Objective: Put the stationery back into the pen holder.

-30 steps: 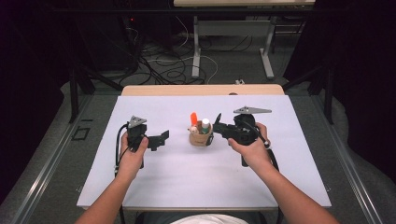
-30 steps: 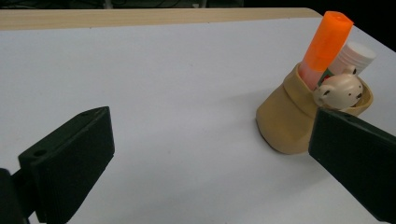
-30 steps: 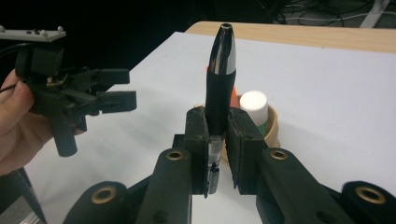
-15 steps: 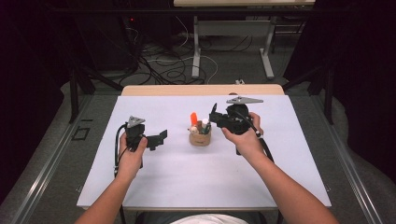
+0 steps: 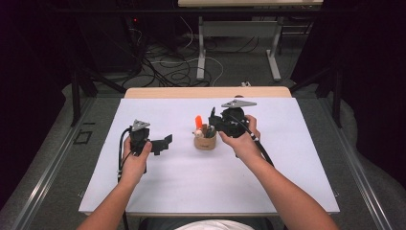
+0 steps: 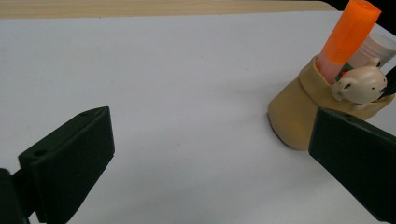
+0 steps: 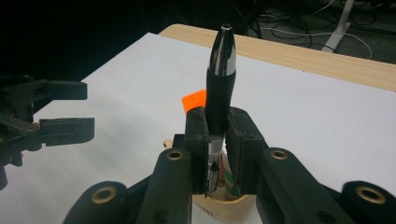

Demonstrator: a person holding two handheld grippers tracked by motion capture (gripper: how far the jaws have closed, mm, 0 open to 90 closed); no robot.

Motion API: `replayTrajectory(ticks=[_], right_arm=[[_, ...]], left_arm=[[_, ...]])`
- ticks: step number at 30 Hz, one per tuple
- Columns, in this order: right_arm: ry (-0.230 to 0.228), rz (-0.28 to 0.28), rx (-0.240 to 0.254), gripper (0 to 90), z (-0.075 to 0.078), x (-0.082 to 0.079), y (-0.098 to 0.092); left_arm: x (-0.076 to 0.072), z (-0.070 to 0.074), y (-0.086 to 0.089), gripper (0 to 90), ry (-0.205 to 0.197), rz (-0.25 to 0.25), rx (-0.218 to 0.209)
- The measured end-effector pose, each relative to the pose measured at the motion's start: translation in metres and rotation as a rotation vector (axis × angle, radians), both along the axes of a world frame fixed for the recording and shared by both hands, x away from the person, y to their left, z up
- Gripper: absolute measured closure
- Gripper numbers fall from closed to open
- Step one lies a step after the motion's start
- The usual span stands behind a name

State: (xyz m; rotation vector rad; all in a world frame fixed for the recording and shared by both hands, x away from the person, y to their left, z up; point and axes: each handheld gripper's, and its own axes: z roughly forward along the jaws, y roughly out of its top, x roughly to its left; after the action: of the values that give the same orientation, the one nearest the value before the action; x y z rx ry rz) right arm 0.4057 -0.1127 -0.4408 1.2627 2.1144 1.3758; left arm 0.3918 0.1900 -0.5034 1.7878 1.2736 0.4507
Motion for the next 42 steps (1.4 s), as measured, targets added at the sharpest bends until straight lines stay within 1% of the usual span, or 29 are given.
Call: replayTrajectory(ticks=[7,8,10,11,13,15,17,22,24,27,28,30,32,33,37,38,40,42], right_arm=[[-0.006,0.013,-0.071,79.4,-0.011,0.003,0.01],[0.001,0.014,-0.069,79.4,-0.012,0.003,0.012],[-0.005,0.015,-0.085,79.3,-0.015,0.004,0.013],[0.004,0.017,-0.088,79.4,-0.016,0.004,0.014],[0.005,0.017,-0.098,79.3,-0.019,0.005,0.016],[0.01,0.02,-0.1,79.2,-0.02,0.005,0.017],[0.006,0.021,-0.104,78.9,-0.021,0.006,0.017],[-0.004,0.024,-0.084,69.5,-0.02,0.006,0.016],[-0.006,0.028,-0.073,65.8,-0.019,0.006,0.014],[-0.001,0.028,-0.069,62.4,-0.018,0.006,0.012],[-0.008,0.029,-0.067,61.1,-0.017,0.006,0.012],[-0.007,0.026,-0.064,59.1,-0.016,0.006,0.01],[-0.006,0.03,-0.057,56.9,-0.016,0.006,0.009],[-0.01,0.028,-0.056,55.8,-0.015,0.006,0.008],[-0.014,0.026,-0.06,50.4,-0.012,0.006,0.002],[-0.02,0.025,-0.062,47.8,-0.012,0.007,0.0],[-0.019,0.026,-0.063,46.2,-0.011,0.007,-0.003],[-0.02,0.02,-0.071,44.7,-0.01,0.007,-0.008]], left_arm=[[0.0,0.0,-0.001,0.3,0.004,-0.008,0.001],[0.0,0.0,-0.001,0.3,0.004,-0.008,0.001],[0.0,-0.001,-0.001,0.3,0.002,-0.005,0.0],[0.0,-0.001,-0.002,0.3,0.003,-0.005,0.001],[0.0,-0.001,-0.002,0.3,0.002,-0.009,0.003],[0.0,-0.001,-0.002,0.3,0.004,-0.011,0.0],[0.0,-0.002,-0.003,0.3,-0.005,-0.004,0.001],[0.001,-0.002,-0.002,0.3,-0.002,-0.004,0.003],[0.0,-0.001,-0.002,0.3,0.007,-0.009,0.002],[0.001,-0.001,-0.001,0.3,0.009,-0.005,0.004],[0.001,-0.001,0.0,0.3,0.009,-0.005,0.002],[0.001,-0.001,0.0,0.3,0.004,0.0,-0.001],[0.001,0.0,0.002,0.3,0.011,-0.002,-0.002],[0.001,-0.001,0.002,0.3,0.005,0.002,-0.003],[0.002,-0.001,0.003,0.3,0.01,0.007,-0.004],[0.002,-0.001,0.003,0.3,0.005,0.009,-0.006],[0.002,-0.001,0.003,0.3,0.001,0.014,-0.009],[0.002,0.0,0.005,0.3,0.009,0.009,-0.005]])
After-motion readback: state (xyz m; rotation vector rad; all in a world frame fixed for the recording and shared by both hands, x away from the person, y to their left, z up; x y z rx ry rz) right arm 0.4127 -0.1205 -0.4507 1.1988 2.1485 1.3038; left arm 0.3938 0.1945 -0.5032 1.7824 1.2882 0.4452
